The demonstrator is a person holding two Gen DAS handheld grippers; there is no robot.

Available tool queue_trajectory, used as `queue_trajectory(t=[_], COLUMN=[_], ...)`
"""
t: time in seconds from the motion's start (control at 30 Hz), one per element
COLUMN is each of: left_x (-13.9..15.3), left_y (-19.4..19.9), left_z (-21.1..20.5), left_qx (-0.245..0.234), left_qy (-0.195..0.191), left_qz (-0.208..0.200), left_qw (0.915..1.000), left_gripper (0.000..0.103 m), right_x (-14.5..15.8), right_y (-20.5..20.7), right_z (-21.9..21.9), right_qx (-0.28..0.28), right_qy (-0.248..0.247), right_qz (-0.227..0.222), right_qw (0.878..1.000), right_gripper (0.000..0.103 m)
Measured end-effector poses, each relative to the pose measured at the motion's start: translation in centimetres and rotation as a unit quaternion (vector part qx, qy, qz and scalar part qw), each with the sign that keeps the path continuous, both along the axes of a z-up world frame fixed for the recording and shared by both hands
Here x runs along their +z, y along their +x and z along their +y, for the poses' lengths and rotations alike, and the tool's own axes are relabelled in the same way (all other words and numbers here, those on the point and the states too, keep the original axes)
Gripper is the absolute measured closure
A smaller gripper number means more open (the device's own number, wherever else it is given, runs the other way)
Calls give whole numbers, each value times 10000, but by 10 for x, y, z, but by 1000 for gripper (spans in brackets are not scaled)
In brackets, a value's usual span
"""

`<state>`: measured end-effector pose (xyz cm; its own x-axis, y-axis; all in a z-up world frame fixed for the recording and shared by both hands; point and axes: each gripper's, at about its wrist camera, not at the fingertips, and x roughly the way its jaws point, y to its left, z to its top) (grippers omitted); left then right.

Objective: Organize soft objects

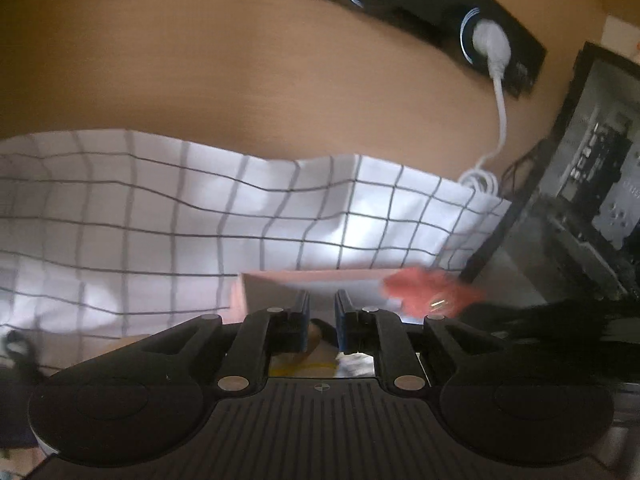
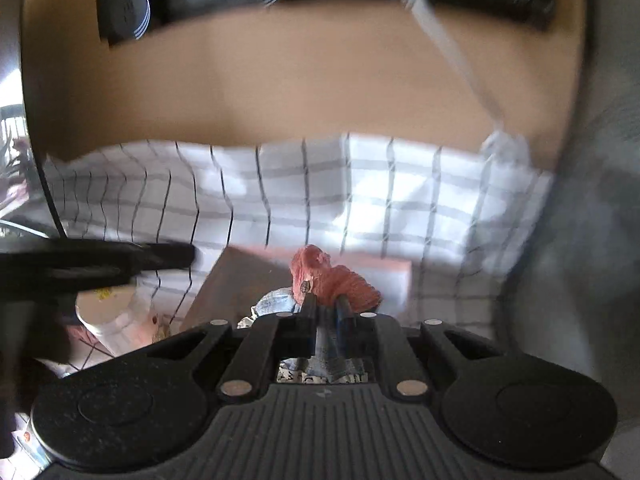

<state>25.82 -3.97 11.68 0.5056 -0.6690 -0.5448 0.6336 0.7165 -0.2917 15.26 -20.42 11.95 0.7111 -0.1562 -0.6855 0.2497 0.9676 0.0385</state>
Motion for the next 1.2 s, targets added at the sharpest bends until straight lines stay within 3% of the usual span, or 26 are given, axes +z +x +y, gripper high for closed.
queue_trajectory(t=[0.17, 0.33, 0.4, 0.47, 0.5, 0.57, 0.63, 0.77, 0.87, 1.0, 1.13, 1.2], left_x=[3, -11, -22, -34, -41, -54, -65, -74, -74, -74, -71, -71], left_y=[-17, -49, -61, -70, -74, -80, -83, -86, -90, -96, -102, -107], left_z=[39, 85, 102, 120, 131, 152, 175, 212, 232, 250, 250, 244], left_qx=[212, 397, 627, 816, 911, 1106, 1408, 2000, 2282, 2468, 2184, 1949], left_qy=[-176, 33, 338, 560, 641, 725, 776, 683, 647, 589, 584, 654], left_qz=[-28, -151, -195, -148, -56, 159, 351, 616, 606, 659, 740, 700], left_qw=[9996, 9991, 9973, 9950, 9938, 9911, 9864, 9755, 9696, 9650, 9713, 9761], left_gripper=[88, 88, 88, 88, 88, 88, 88, 88, 88, 88, 88, 88], right_x=[-45, -54, -51, -43, -38, -24, -11, 6, -1, -31, -67, -79], right_y=[38, 43, 38, 28, 22, 6, -10, -44, -58, -60, -55, -52], right_z=[2, 13, 14, 14, 13, 15, 24, 65, 102, 150, 188, 193], right_qx=[70, 194, 195, 160, 145, 145, 258, 962, 1672, 2549, 2852, 2796], right_qy=[145, 3, 27, 112, 106, -161, -514, -958, -946, -228, -154, -44], right_qz=[647, 669, 538, 387, 236, -118, -413, -884, -804, -215, 352, 575], right_qw=[9978, 9976, 9984, 9991, 9996, 9997, 9975, 9868, 9781, 9665, 9577, 9584], right_gripper=[94, 93, 87, 68, 63, 52, 49, 33, 33, 35, 56, 60])
